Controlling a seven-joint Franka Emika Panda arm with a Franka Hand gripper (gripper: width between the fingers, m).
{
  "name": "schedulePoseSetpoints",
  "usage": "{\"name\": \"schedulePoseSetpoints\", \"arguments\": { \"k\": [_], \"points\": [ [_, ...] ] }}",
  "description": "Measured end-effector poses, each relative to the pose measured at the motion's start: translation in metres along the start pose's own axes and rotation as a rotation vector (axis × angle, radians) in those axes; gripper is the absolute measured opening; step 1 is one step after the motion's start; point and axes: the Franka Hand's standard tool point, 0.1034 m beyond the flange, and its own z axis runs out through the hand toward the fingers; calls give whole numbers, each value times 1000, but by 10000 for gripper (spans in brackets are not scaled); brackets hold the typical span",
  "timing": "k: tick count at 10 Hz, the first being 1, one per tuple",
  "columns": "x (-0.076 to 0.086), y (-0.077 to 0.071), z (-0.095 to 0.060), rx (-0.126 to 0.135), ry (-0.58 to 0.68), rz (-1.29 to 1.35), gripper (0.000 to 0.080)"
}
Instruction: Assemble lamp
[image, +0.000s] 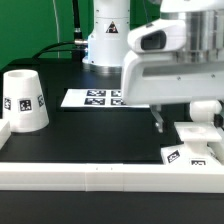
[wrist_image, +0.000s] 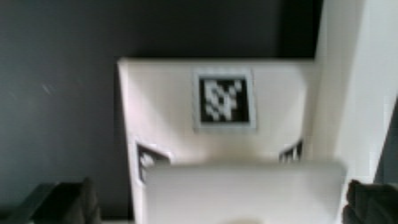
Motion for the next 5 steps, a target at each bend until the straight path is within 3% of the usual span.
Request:
{"name": "schedulePoseSetpoints", "arguments": {
  "k": [4,5],
  "points": [
    [-80,-8,-19,-1,-32,58,699],
    [-91,-14,-23,8,-39,76,699]
  ]
}}
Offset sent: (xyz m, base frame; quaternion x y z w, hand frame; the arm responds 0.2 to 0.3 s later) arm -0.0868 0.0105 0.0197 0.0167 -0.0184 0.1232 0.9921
